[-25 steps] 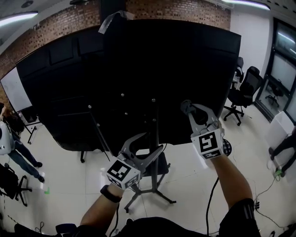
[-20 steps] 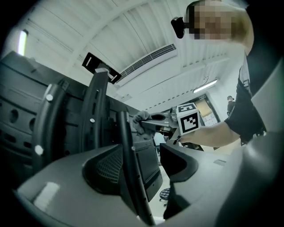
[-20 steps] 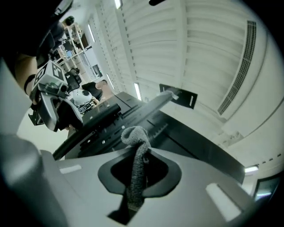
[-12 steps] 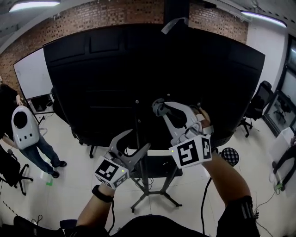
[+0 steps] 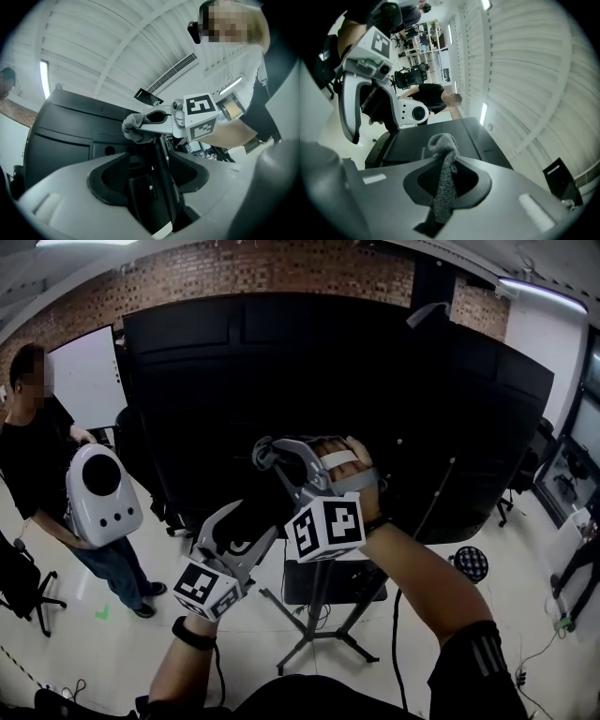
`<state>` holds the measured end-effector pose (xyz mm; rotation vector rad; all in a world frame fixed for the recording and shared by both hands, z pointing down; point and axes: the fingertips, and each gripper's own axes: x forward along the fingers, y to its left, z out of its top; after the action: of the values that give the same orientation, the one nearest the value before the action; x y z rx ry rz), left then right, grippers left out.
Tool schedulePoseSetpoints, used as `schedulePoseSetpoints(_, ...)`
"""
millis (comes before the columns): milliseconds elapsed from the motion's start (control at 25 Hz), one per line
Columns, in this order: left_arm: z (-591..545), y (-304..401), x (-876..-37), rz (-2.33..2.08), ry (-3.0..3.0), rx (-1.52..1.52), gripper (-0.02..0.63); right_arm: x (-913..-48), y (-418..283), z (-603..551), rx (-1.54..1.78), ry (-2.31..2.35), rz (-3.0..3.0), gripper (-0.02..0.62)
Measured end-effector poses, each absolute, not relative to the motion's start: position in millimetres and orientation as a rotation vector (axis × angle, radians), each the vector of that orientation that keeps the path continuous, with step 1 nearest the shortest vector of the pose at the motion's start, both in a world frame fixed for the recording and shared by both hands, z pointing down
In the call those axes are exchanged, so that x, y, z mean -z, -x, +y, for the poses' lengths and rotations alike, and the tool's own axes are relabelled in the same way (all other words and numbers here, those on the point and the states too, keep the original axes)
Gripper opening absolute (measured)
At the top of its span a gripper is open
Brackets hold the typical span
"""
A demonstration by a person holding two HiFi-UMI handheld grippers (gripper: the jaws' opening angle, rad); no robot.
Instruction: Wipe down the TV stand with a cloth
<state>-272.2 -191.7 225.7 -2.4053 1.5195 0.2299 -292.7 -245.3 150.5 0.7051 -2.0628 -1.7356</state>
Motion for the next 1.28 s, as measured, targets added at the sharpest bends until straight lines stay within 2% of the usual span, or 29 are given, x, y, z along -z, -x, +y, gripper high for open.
schedulePoseSetpoints(200,-189,309,-229,1.554,2.407,-0.254,0.282,-159,350,-266,1.748,-0.682,-1.926,0.023)
schedulePoseSetpoints(440,-186,332,-231,1.556,2.413,-0.271,0.281,-164,381,-283,1.764,-0.692,-1.745,0.023)
schedulePoseSetpoints(920,-198,299,-232,1.407,2.519,-0.300,0.279,-169,314,-309,1.697,-0.771,-1.398,0.021)
schedulePoseSetpoints(1280,-207,287,-234,1.357,2.556,-0.312,0.279,-165,296,-299,1.649,-0.792,-1.494,0.021)
